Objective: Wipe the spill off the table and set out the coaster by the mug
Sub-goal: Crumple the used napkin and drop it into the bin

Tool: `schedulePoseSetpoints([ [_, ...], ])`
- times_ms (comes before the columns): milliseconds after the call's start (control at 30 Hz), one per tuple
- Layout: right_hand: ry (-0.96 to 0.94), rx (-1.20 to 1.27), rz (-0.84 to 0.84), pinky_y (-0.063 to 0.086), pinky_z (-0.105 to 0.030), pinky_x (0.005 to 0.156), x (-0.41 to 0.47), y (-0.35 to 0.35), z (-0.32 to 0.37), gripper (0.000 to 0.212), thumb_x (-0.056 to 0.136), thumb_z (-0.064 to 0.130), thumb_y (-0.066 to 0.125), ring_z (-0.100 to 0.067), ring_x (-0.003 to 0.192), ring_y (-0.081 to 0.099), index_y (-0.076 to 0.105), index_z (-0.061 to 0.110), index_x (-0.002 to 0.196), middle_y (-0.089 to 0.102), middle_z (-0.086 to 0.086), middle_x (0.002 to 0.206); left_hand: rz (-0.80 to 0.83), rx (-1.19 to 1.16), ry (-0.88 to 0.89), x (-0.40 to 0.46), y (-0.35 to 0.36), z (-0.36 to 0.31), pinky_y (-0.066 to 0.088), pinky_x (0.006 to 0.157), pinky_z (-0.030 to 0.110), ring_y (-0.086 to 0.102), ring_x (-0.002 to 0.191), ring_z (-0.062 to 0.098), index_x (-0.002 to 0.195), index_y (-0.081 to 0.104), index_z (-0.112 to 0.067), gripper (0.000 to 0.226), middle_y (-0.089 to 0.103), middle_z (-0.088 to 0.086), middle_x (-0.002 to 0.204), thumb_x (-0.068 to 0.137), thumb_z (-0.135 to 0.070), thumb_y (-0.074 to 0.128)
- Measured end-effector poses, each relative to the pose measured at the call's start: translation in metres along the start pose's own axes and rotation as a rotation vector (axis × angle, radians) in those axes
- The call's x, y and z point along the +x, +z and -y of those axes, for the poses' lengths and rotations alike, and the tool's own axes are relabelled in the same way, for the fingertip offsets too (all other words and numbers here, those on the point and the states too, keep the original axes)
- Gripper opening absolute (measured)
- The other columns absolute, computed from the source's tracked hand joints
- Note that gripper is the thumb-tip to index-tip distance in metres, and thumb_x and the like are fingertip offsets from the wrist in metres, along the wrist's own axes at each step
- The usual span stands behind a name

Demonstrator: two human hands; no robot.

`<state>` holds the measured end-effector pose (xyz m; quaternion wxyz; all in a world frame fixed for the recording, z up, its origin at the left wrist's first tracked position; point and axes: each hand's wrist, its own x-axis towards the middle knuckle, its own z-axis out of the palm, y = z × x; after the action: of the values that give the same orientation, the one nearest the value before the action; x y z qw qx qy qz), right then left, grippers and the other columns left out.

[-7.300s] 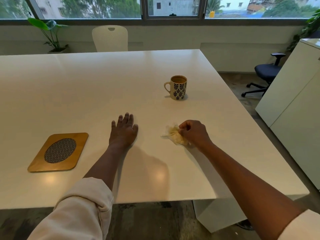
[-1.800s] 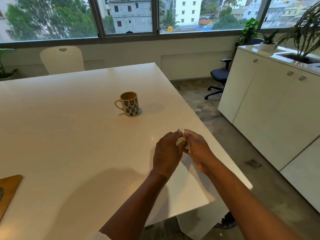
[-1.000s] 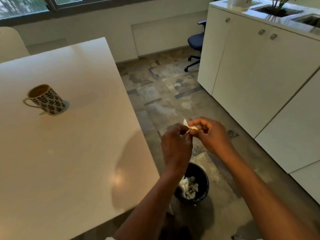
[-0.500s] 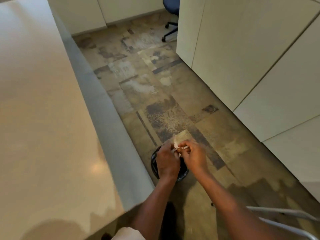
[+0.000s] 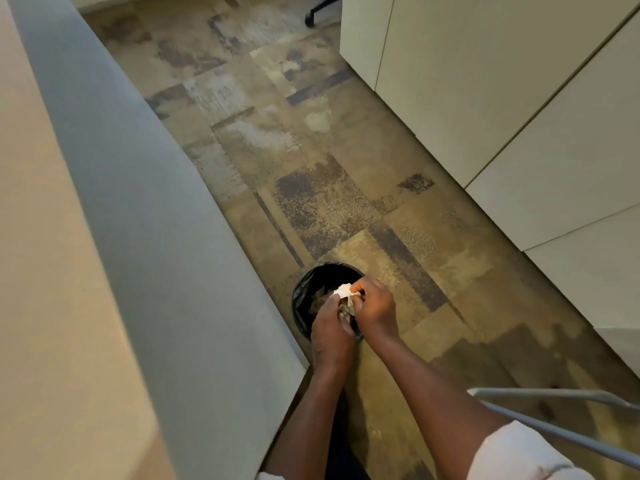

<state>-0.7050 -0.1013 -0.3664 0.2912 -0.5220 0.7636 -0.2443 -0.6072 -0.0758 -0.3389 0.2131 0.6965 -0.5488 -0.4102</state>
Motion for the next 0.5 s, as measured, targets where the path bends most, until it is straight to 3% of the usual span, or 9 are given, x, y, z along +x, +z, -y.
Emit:
schedulePoseSetpoints([
  [133, 0.105, 0.042, 0.109, 0.055, -0.034, 0.090, 0.005, 0.015, -0.010, 0.039, 0.085, 0.004, 0.065, -0.017, 0.108, 0.061, 0.063, 0.018, 0.122, 0.063, -0.001, 0.119, 0.005, 0.002, -0.008, 0.005, 0.004, 0.005, 0.052, 0.074, 0.020, 0.059, 0.086, 0.000, 0.113, 0.061, -0.025, 0.025, 0.063, -0.014, 0.101, 0.097, -0.011, 0.047],
  [200, 0.154, 0.037, 0.152, 0.053, -0.038, 0.096, 0.004, 0.016, -0.015, 0.051, 0.085, 0.002, 0.065, -0.020, 0.117, 0.060, 0.058, 0.019, 0.133, 0.061, -0.003, 0.130, 0.006, 0.016, -0.033, 0.003, 0.003, 0.010, 0.044, 0.071, 0.012, 0.057, 0.088, 0.000, 0.117, 0.060, -0.025, 0.028, 0.062, -0.015, 0.105, 0.097, -0.010, 0.048],
  [267, 0.188, -0.004, 0.198, 0.053, -0.039, 0.096, 0.001, 0.016, -0.020, 0.055, 0.086, 0.003, 0.065, -0.022, 0.118, 0.060, 0.054, 0.020, 0.137, 0.060, -0.003, 0.134, 0.010, 0.027, -0.072, -0.002, -0.001, 0.016, 0.038, 0.078, 0.008, 0.057, 0.099, 0.005, 0.128, 0.058, -0.020, 0.034, 0.062, -0.008, 0.115, 0.098, -0.008, 0.048],
  [367, 0.229, -0.044, 0.241, 0.053, -0.039, 0.096, -0.007, 0.014, -0.022, 0.055, 0.086, 0.007, 0.067, -0.023, 0.120, 0.059, 0.052, 0.022, 0.137, 0.059, -0.003, 0.135, 0.018, 0.049, -0.121, -0.007, -0.005, 0.024, 0.042, 0.098, 0.023, 0.054, 0.125, 0.017, 0.141, 0.050, -0.016, 0.042, 0.058, 0.001, 0.136, 0.099, -0.012, 0.049],
  [500, 0.188, -0.057, 0.218, 0.050, -0.036, 0.099, -0.012, 0.007, -0.013, 0.048, 0.090, 0.016, 0.063, -0.022, 0.123, 0.056, 0.053, 0.018, 0.137, 0.060, -0.004, 0.134, 0.023, 0.063, -0.137, -0.012, -0.009, 0.023, 0.042, 0.106, 0.033, 0.049, 0.132, 0.019, 0.145, 0.045, -0.017, 0.045, 0.053, 0.003, 0.143, 0.099, -0.016, 0.048],
])
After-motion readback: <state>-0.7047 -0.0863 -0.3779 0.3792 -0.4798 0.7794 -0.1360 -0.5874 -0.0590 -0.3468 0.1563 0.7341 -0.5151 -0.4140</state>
